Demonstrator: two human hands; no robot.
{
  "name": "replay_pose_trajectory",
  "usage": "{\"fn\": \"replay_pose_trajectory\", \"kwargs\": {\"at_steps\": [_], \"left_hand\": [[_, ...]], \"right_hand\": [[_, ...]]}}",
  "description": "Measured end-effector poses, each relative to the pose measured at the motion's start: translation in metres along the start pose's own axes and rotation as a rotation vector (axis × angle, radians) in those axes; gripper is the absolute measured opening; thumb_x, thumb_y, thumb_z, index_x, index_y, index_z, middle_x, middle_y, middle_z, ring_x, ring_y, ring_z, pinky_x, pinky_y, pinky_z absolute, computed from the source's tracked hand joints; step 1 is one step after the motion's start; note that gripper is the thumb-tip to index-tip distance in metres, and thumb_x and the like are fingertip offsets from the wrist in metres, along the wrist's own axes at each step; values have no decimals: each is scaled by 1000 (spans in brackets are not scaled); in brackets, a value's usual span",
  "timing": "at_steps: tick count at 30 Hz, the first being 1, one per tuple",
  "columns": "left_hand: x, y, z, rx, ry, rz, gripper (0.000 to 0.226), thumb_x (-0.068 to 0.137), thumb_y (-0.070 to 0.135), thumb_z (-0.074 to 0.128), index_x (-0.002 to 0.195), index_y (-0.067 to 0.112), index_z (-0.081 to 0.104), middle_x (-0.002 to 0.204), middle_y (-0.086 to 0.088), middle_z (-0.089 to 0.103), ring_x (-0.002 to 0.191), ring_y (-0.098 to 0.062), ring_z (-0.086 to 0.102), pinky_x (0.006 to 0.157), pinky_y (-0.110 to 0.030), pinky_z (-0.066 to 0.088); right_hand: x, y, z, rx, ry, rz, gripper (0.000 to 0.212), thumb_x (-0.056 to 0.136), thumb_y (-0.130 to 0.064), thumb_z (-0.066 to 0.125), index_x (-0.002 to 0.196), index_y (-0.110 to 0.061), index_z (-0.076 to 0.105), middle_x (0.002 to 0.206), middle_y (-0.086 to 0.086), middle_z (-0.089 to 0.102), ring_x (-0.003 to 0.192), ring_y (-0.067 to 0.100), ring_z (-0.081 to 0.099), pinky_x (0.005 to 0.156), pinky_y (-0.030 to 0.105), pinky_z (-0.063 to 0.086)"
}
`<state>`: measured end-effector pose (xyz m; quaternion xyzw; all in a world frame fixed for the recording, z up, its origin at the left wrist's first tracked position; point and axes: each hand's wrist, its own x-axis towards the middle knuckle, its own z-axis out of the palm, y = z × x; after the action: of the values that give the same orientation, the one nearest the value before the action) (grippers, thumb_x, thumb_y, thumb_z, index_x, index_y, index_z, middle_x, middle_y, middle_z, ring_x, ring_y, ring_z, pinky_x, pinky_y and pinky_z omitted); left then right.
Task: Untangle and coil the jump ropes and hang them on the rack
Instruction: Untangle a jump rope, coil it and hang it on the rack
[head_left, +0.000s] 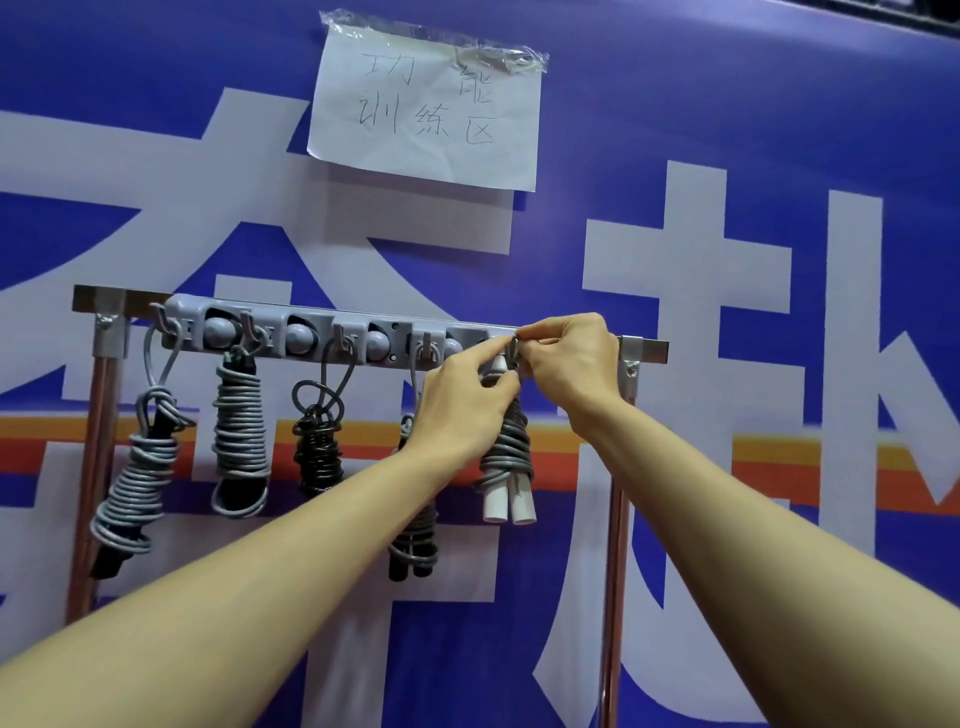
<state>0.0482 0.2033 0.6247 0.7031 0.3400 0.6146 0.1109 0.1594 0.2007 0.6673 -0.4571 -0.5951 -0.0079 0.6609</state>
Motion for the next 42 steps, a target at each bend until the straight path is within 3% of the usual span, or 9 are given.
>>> {"fn": "replay_pose_trajectory", "kwargs": {"at_steps": [5, 10, 16, 21, 26, 31, 34, 37, 42], "left_hand": [[3, 7, -1, 232, -43, 69, 42, 97, 27, 49, 138, 31, 53, 65, 4, 60, 61, -8, 54, 54, -15, 39], [4, 5, -1, 143, -114, -83, 43, 95, 26, 50, 138, 33, 53, 111, -2, 70, 93, -22, 64, 78, -30, 50], [-4, -3, -3, 105, -148, -140, 55, 96, 21, 53, 147, 35, 38, 128, -16, 62, 113, -37, 58, 85, -38, 49], [-26, 8, -13, 190, -150, -168, 55, 95, 14, 48, 147, 29, 39, 85, -5, 67, 63, -13, 51, 60, -31, 41], [-64, 9, -28, 87, -120, -264, 30, 91, 13, 51, 118, 23, 60, 98, -4, 68, 94, -24, 67, 89, -41, 54], [-162, -4, -44, 9, -242, -375, 22, 91, 12, 51, 108, 23, 61, 92, -2, 69, 80, -19, 70, 79, -45, 59], [-222, -16, -54, -7, -283, -525, 22, 92, 10, 49, 109, 18, 60, 104, -4, 65, 75, -16, 69, 73, -35, 60], [-278, -32, -61, -1, -337, -635, 20, 91, 9, 47, 106, 14, 60, 107, -7, 63, 73, -19, 69, 70, -32, 56], [-381, -62, -70, -2, -513, -865, 16, 95, 9, 48, 88, 18, 59, 89, -6, 62, 66, -15, 63, 62, -24, 49]], "right_hand": [[1, -6, -1, -148, -98, -41, 23, 88, -2, 58, 101, -9, 74, 99, 10, 73, 92, 22, 67, 84, 35, 57], [-6, -2, -5, -214, -227, 5, 34, 84, 6, 49, 101, -9, 74, 96, 12, 72, 89, 22, 64, 75, 33, 55], [-21, 11, -6, -105, -200, 51, 49, 85, 7, 40, 122, -13, 64, 113, 9, 69, 110, 19, 61, 99, 37, 48], [-50, 7, -21, -159, -242, 96, 45, 84, 5, 41, 117, -12, 67, 115, 9, 68, 110, 20, 61, 99, 39, 47], [-98, 7, -41, -220, -316, 162, 44, 83, 5, 40, 110, -13, 71, 116, 6, 68, 109, 18, 61, 94, 33, 51], [-185, 21, -54, -280, -477, 275, 46, 83, 6, 39, 105, -16, 73, 114, 5, 67, 99, 23, 64, 82, 39, 57], [-242, 27, -57, -351, -622, 309, 43, 87, 4, 40, 115, -12, 68, 120, 4, 64, 98, 14, 58, 85, 26, 49], [-291, 36, -62, -372, -696, 388, 40, 88, 1, 42, 118, -10, 65, 113, 5, 63, 94, 18, 59, 91, 30, 50], [-389, 66, -62, -439, -885, 549, 40, 86, 0, 43, 116, -11, 66, 110, 11, 69, 98, 27, 66, 80, 27, 53]]}}
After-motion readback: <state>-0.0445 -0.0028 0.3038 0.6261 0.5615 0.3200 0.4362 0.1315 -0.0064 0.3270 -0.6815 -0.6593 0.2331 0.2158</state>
